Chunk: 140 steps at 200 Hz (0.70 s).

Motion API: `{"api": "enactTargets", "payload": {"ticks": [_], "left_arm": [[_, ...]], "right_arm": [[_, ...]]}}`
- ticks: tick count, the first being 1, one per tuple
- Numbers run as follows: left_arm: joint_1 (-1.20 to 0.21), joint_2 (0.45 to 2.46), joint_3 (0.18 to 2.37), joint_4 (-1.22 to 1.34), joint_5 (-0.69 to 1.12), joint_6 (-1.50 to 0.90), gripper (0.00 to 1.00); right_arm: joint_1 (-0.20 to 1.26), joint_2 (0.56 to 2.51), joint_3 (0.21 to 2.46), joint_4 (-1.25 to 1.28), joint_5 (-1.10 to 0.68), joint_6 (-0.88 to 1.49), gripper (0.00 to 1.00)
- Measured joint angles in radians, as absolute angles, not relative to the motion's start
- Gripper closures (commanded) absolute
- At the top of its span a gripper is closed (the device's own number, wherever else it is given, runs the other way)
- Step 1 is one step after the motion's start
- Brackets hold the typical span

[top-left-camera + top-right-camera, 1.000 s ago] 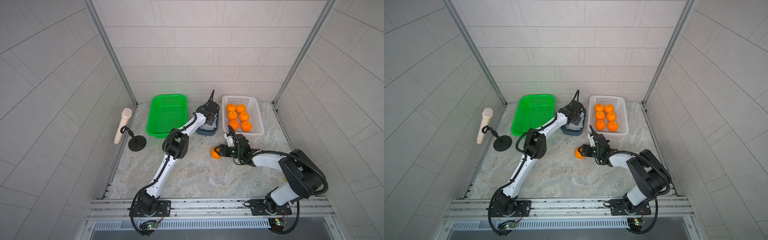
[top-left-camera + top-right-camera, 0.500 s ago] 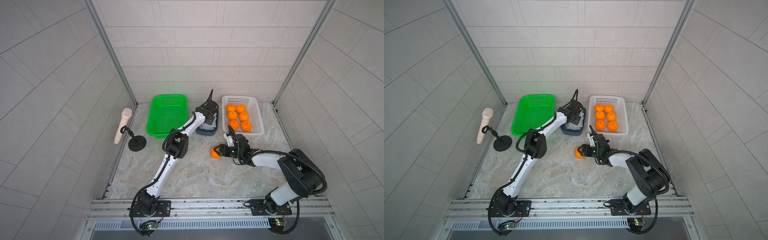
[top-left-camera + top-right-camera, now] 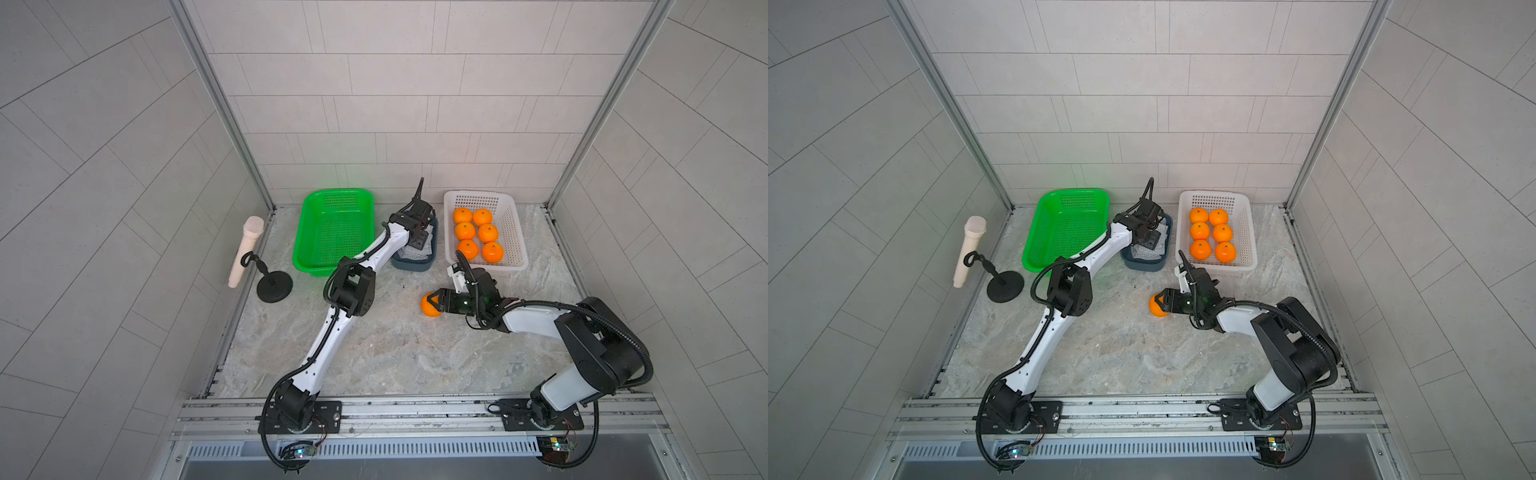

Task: Remove foam nets from oranges
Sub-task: Place the foam net into the storage box.

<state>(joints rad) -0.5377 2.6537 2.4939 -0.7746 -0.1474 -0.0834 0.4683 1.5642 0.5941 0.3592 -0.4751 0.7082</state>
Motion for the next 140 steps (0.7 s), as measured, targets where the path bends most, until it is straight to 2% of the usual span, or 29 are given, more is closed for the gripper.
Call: {"api": "enactTargets", "payload": {"ticks": [140], "left_arm": [[-0.530,2.447,2.332,-0.772,-0.199,-0.097,0.29]], "right_arm": [[0.468,1.508,0.580,0.286,-0.464,0.706,0.32]]}}
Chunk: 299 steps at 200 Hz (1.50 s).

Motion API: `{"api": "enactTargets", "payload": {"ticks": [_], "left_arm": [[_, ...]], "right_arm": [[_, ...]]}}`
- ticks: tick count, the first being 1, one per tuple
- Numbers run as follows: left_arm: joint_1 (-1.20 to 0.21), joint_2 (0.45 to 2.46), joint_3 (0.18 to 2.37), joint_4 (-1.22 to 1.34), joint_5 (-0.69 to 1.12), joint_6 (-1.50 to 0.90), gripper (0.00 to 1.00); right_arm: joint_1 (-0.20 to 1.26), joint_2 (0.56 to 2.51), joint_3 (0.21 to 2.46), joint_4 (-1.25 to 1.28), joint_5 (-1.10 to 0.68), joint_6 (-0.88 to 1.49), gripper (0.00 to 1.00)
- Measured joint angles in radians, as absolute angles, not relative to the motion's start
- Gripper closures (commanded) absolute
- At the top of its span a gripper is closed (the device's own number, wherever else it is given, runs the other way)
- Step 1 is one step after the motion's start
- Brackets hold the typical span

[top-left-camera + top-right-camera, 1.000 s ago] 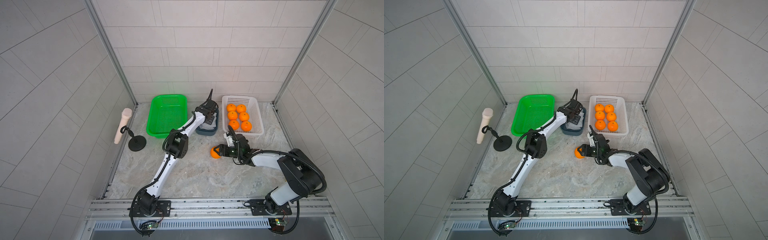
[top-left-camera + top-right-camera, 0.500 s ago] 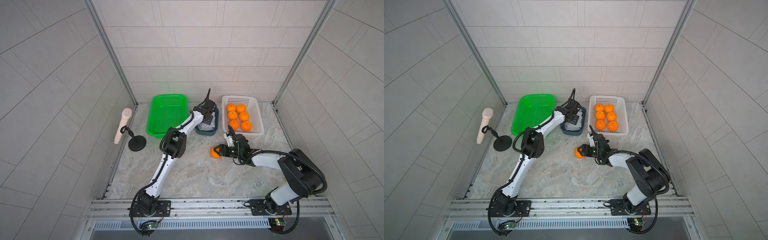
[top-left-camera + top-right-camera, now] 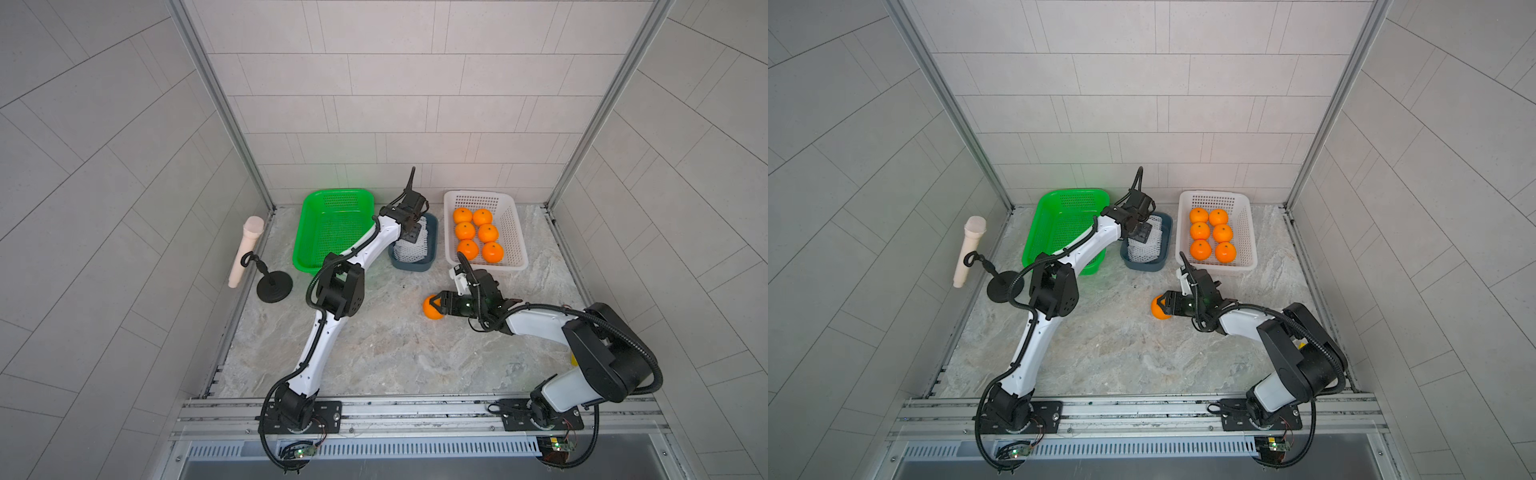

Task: Remove foam nets from oranges
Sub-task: Place the foam net into the storage box.

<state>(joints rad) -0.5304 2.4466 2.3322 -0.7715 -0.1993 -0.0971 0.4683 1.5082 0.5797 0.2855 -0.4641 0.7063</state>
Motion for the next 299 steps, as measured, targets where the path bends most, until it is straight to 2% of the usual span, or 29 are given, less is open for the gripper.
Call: {"api": "enactTargets", "payload": {"ticks": [200,299], "left_arm": [[-0.571,2.215,2.201,-0.716,-0.199,-0.088,0.29],[-0.579,2.220,2.157,-0.684,-0.246,-0.063,0.32]], "right_arm": [[0.457,1.458,0.550,0.250,-0.455,0.696,0.32],[0.457,1.457,0.548,0.251,-0.455,0.696,0.32]]}}
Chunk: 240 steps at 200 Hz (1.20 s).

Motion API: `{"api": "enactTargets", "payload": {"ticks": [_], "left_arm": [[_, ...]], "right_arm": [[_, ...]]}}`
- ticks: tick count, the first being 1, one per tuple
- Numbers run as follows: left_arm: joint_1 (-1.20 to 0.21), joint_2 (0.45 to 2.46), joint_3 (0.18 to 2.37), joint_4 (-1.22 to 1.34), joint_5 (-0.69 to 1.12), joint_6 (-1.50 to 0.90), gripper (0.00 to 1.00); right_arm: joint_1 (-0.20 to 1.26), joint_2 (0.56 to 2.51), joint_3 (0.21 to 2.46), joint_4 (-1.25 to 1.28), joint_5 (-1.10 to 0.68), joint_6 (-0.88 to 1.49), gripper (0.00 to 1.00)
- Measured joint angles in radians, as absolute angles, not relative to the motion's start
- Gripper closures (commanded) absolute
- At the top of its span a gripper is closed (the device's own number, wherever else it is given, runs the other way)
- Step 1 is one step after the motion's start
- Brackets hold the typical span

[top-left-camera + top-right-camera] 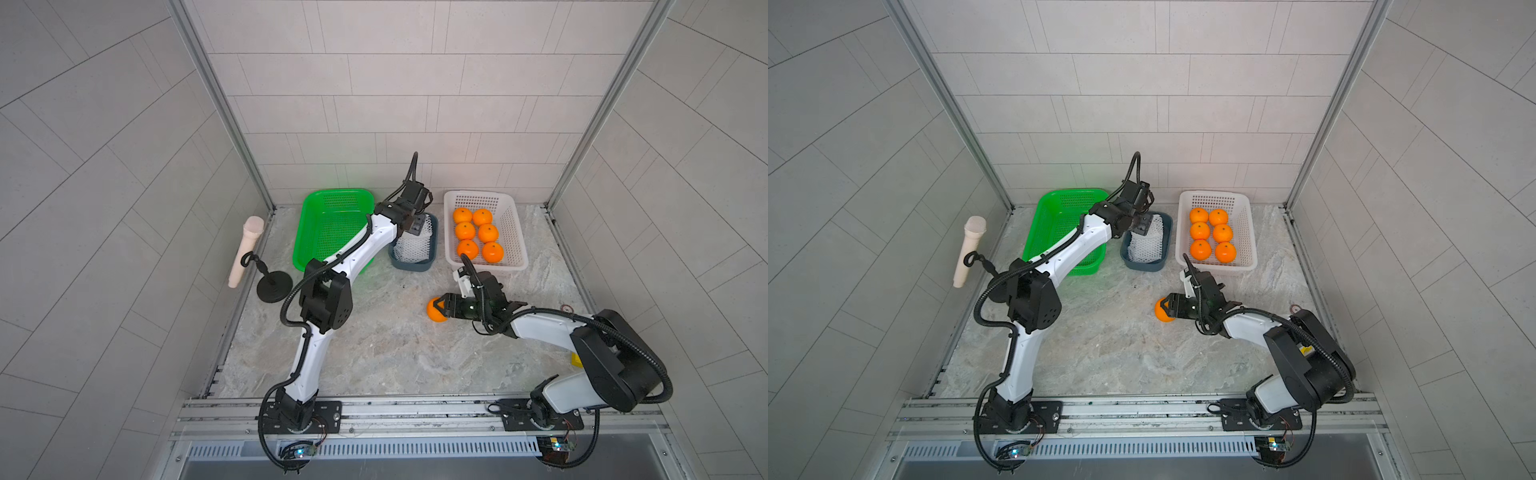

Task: Remove foam nets from oranges
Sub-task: Place the foam net into the storage box.

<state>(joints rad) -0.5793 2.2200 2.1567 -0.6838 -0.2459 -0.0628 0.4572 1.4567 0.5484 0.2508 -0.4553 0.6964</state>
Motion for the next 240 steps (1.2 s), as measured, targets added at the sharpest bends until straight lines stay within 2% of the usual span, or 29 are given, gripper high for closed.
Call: {"api": "enactTargets", "payload": {"ticks": [22,51,69,92,121,145,161,172,197,240], "left_arm": [[-0.579,2.267,2.160,-0.683,-0.260,-0.060,0.39],[-0.584,2.331,2.159,-0.678,-0.259,-0.057,0.59],[-0.592,2.349,2.156,-0.665,-0.258,-0.054,0.67],[-0.607,2.349,2.151,-0.636,-0.254,-0.051,0.74],[-0.617,2.350,2.151,-0.608,-0.250,-0.052,0.76],[-0.622,2.368,2.162,-0.604,-0.236,-0.054,0.76],[-0.622,2.393,2.181,-0.607,-0.223,-0.056,0.71],[-0.622,2.411,2.192,-0.612,-0.216,-0.057,0.65],[-0.615,2.445,2.214,-0.644,-0.189,-0.066,0.43],[-0.588,2.471,2.254,-0.717,-0.120,-0.098,0.34]], "right_arm": [[0.457,1.457,0.548,0.252,-0.455,0.696,0.32],[0.457,1.457,0.548,0.253,-0.455,0.696,0.32],[0.457,1.457,0.548,0.253,-0.455,0.696,0.32],[0.457,1.457,0.548,0.253,-0.455,0.696,0.32],[0.456,1.457,0.547,0.253,-0.455,0.696,0.32],[0.451,1.457,0.543,0.259,-0.455,0.696,0.32],[0.450,1.457,0.540,0.265,-0.456,0.696,0.32],[0.450,1.457,0.539,0.266,-0.456,0.696,0.32],[0.449,1.455,0.536,0.269,-0.456,0.696,0.32],[0.443,1.445,0.531,0.264,-0.455,0.696,0.32]]}}
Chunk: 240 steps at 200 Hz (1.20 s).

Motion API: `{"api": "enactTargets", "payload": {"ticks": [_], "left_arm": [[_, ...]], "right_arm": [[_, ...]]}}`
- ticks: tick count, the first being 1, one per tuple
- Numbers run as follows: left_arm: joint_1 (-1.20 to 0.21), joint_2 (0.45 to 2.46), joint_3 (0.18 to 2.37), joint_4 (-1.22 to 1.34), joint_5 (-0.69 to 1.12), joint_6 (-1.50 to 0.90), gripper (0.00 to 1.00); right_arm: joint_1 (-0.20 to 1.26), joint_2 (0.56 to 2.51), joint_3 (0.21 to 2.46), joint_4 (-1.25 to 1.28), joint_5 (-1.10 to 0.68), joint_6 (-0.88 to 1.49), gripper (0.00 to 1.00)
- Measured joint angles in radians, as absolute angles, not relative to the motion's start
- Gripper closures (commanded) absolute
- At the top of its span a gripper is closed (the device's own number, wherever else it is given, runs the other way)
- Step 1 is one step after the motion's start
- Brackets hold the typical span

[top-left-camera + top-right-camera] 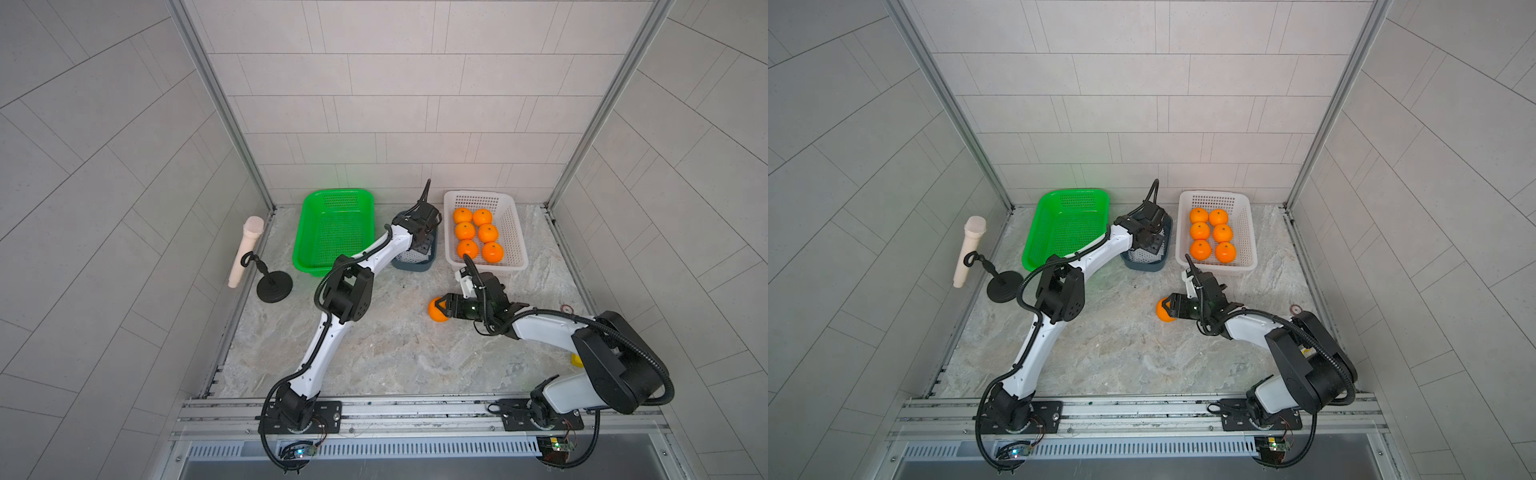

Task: Remove foam nets from oranges
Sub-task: Place the foam net into the storage box, then place the orange in the basket.

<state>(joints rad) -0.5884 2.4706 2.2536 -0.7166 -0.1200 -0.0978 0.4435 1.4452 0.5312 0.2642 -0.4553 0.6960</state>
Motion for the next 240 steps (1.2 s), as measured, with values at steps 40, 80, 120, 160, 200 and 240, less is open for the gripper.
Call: {"api": "enactTargets", "payload": {"ticks": [40,80,120,160,200,240], "left_arm": [[-0.574,2.447,2.226,-0.737,-0.091,-0.104,0.28],[-0.574,2.352,2.168,-0.754,-0.092,-0.104,0.26],[-0.574,2.230,2.142,-0.756,-0.104,-0.097,0.26],[-0.574,2.145,2.111,-0.756,-0.123,-0.096,0.26],[-0.574,2.053,1.991,-0.747,-0.150,-0.100,0.26],[-0.574,1.866,1.733,-0.696,-0.186,-0.134,0.26]], "right_arm": [[0.442,1.444,0.531,0.263,-0.456,0.696,0.32],[0.437,1.423,0.531,0.231,-0.450,0.688,0.32],[0.421,1.395,0.531,0.205,-0.445,0.682,0.32],[0.406,1.358,0.531,0.178,-0.445,0.677,0.32],[0.359,1.309,0.556,0.104,-0.463,0.656,0.32],[0.253,1.237,0.708,-0.009,-0.500,0.620,0.32]]}}
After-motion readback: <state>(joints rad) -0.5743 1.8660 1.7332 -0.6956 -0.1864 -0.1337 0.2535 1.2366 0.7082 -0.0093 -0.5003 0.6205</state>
